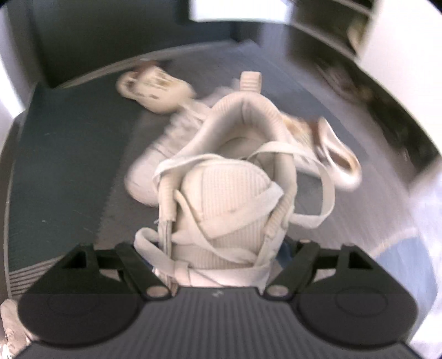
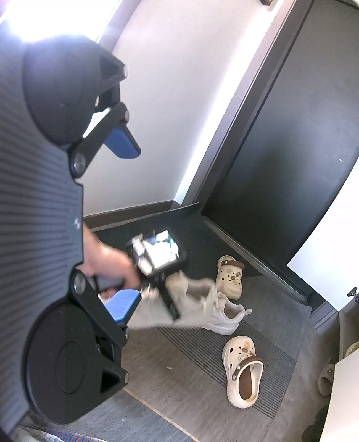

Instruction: Organize scattered shoes

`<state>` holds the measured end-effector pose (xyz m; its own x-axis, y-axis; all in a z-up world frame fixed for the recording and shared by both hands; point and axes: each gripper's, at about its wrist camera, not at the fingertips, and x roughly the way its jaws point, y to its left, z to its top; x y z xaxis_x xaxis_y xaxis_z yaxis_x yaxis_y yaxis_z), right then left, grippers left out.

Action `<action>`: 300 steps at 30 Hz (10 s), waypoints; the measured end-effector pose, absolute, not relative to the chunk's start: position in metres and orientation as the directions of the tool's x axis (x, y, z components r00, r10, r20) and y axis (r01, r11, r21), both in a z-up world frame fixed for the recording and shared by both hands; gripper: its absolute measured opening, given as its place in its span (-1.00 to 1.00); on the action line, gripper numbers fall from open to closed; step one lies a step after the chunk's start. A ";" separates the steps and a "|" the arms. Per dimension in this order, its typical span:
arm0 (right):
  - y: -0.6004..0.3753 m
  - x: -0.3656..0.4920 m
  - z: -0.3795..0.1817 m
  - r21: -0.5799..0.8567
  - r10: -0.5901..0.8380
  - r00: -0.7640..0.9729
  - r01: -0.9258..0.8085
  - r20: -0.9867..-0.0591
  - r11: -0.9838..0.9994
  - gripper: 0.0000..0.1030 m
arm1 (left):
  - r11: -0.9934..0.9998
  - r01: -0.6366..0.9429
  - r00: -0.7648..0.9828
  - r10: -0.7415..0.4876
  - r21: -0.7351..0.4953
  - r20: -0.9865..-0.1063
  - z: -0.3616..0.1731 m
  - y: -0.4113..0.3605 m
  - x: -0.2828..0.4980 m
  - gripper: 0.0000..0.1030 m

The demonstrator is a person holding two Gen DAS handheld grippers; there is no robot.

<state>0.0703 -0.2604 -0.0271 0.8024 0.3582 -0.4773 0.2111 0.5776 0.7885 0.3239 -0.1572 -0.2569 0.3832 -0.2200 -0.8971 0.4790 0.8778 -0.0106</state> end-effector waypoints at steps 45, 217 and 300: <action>-0.323 0.023 -0.010 0.845 0.098 0.937 0.253 -0.335 0.471 1.00 | 0.840 0.501 0.604 -0.169 0.207 -0.779 -0.053 -0.128 0.170 0.93; -0.252 0.100 -0.066 0.744 0.276 0.745 0.410 -0.607 0.528 1.00 | 0.587 0.752 0.606 -0.438 0.299 -0.664 -0.307 -0.140 0.398 1.00; -0.264 0.169 -0.086 0.665 0.398 0.567 0.405 -0.721 0.628 1.00 | 0.633 0.752 0.465 -0.314 0.182 -0.828 -0.250 -0.077 0.351 0.91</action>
